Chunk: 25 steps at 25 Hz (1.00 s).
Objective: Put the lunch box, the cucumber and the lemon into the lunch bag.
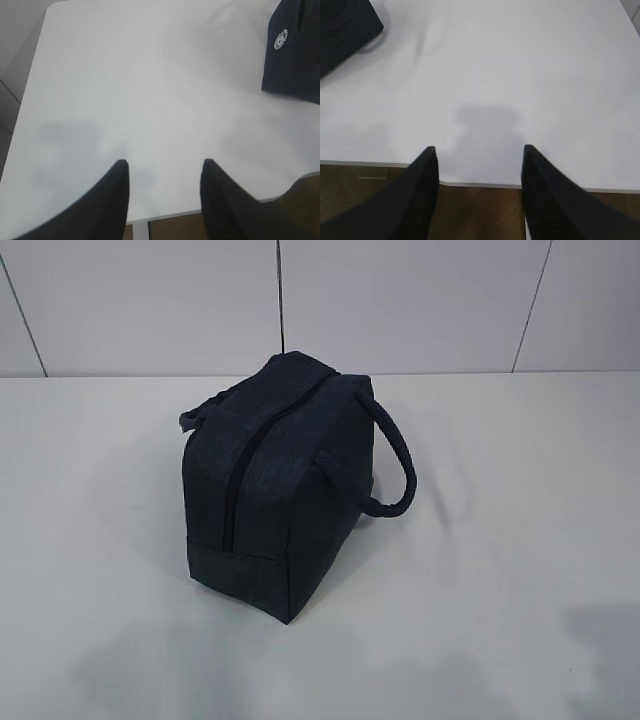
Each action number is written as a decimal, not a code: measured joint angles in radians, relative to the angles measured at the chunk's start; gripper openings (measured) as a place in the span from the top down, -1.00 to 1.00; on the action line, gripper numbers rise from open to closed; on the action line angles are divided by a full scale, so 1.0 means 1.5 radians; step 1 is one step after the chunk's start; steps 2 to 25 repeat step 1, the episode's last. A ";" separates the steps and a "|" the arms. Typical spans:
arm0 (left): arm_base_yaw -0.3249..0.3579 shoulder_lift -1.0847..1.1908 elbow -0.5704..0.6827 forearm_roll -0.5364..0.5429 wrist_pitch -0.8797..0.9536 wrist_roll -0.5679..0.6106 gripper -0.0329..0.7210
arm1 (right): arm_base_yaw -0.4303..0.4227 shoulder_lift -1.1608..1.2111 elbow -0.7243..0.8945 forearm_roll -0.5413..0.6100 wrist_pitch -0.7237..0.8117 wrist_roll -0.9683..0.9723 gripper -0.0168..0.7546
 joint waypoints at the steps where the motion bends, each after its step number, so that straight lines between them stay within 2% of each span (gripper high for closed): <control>1: 0.000 0.000 0.000 0.000 0.000 0.000 0.06 | 0.000 0.000 0.000 0.000 0.000 0.000 -0.09; 25: 0.000 0.000 0.000 0.000 0.000 0.000 0.06 | 0.000 0.000 0.000 0.000 0.000 0.000 -0.09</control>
